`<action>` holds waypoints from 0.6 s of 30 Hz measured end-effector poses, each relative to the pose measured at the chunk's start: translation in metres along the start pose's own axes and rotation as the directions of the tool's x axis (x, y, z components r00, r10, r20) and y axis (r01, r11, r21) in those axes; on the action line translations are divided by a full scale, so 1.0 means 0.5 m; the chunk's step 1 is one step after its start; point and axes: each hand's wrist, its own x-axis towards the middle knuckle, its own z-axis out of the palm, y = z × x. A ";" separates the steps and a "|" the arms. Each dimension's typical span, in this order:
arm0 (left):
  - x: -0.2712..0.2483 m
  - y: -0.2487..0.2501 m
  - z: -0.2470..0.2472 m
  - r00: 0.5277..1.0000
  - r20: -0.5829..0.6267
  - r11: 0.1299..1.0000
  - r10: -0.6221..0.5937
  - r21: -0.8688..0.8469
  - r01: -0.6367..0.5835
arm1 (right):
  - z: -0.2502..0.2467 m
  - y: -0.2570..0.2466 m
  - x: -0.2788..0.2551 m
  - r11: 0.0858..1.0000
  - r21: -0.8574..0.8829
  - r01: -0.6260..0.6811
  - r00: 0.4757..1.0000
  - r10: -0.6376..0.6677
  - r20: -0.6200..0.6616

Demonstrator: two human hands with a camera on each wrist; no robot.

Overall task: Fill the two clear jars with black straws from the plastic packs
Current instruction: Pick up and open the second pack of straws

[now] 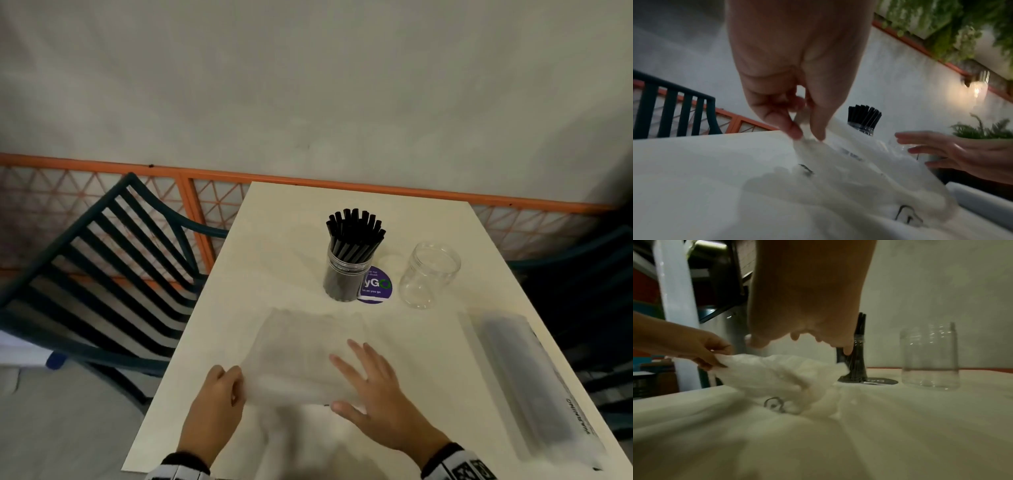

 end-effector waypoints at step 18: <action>-0.022 -0.101 0.111 0.915 0.277 0.906 0.295 0.223 -0.360 | 0.070 0.020 0.015 0.935 0.353 0.013 0.984 0.051 -0.170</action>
